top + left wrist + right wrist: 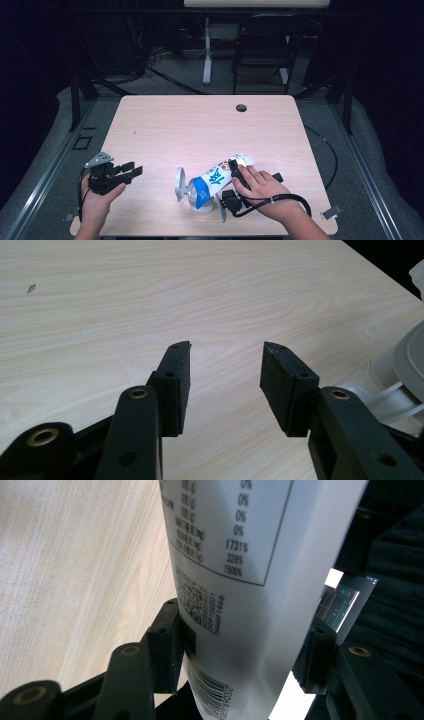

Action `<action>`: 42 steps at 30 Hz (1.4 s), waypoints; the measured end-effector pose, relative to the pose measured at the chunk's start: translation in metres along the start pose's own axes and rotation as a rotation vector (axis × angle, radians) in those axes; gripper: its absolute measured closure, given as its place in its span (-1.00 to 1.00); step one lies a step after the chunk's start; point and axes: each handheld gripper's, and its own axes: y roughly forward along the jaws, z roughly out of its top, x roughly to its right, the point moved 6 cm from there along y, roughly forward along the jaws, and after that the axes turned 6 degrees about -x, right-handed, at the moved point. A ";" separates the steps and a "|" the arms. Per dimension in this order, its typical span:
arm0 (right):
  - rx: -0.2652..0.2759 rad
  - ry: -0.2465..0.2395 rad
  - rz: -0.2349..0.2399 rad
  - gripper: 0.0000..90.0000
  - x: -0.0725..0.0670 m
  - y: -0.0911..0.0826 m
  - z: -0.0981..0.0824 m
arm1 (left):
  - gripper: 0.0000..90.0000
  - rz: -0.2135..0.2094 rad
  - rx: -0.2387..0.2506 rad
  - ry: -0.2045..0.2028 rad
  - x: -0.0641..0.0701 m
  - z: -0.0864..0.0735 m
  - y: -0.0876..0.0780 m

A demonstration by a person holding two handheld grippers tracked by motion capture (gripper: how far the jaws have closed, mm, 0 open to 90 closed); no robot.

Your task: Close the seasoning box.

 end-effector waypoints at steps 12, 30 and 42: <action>-0.004 -0.009 -0.003 0.06 0.001 -0.001 0.000 | 0.23 0.000 -0.001 0.001 0.000 0.000 0.000; -0.006 -0.016 -0.004 0.07 0.001 -0.002 0.000 | 0.23 0.004 -0.002 0.001 -0.001 0.000 0.000; -0.004 -0.019 -0.006 0.09 0.002 -0.002 0.000 | 0.23 0.003 -0.002 0.001 -0.002 -0.001 0.000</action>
